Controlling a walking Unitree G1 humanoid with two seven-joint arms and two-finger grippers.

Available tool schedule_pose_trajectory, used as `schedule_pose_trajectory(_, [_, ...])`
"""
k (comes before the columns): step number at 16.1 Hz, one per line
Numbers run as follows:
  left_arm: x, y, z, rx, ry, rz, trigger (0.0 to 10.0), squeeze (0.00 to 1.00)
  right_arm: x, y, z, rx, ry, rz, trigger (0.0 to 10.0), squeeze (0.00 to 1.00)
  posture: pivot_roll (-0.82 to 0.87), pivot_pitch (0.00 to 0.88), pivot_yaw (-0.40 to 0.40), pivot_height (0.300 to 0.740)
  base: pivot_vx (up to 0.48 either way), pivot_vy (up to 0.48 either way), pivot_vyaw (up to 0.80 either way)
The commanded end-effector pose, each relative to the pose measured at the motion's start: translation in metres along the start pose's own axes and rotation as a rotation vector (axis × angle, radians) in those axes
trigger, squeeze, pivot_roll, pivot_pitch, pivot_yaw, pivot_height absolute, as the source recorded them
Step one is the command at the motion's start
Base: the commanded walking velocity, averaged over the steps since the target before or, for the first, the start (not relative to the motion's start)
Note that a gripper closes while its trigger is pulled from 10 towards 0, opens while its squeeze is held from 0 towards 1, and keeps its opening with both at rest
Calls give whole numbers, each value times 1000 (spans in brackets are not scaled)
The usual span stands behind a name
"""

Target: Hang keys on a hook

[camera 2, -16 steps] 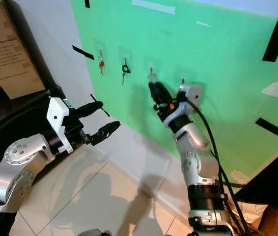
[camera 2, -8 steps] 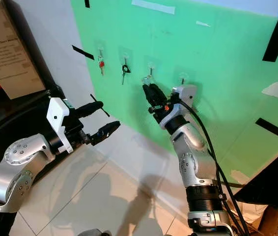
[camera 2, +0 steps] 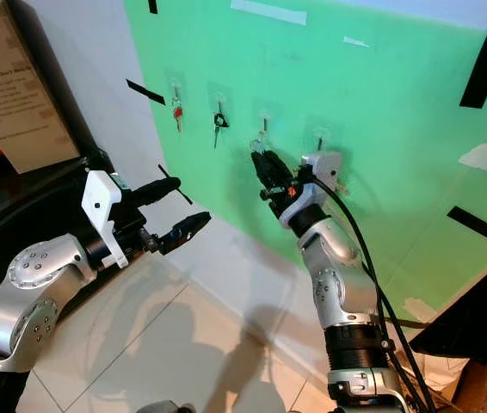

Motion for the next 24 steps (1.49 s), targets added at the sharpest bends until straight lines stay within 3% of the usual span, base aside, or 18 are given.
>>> schedule_pose_trajectory(1, [1,3,1,2,0,12,10000,0,-2,-4,0,9,-18,16,10000,0,14,0,89,740,0,0,0])
schedule_pose_trajectory(12, [0,6,2,-7,-7,13,10000,0,-3,-15,3,38,-25,25,10000,0,14,0,90,740,0,0,0])
schedule_pose_trajectory(13, [0,7,2,-10,-9,13,10000,0,-3,-17,2,48,-28,22,10000,1000,13,0,90,740,0,0,0])
schedule_pose_trajectory(16, [-1,7,3,-16,-10,14,10000,0,-2,-24,-2,70,-28,21,10000,1000,11,0,85,740,0,0,0])
schedule_pose_trajectory(20, [-3,4,2,-19,-5,7,10000,0,17,-48,-24,157,91,-24,10000,1000,-9,0,81,740,0,0,0])
schedule_pose_trajectory(22, [-3,-6,1,-4,17,-2,10000,0,21,-55,-36,192,85,-102,10000,1000,-20,0,69,740,0,0,0])
schedule_pose_trajectory(24, [2,-29,-4,37,144,40,10000,0,30,-71,-64,309,98,-144,10000,1000,-36,0,56,740,0,0,0])
Point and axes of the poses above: a point about 5 cm out from each wrist's last joint towards the gripper, its own z axis pointing out of the wrist towards the gripper, its own y axis along the axis of the wrist's last joint, x = y × z, the point moved 3 cm from there along z, pointing out of the wrist towards the gripper, and after that the axes turned 14 degrees about -z, right-handed, at the moved point
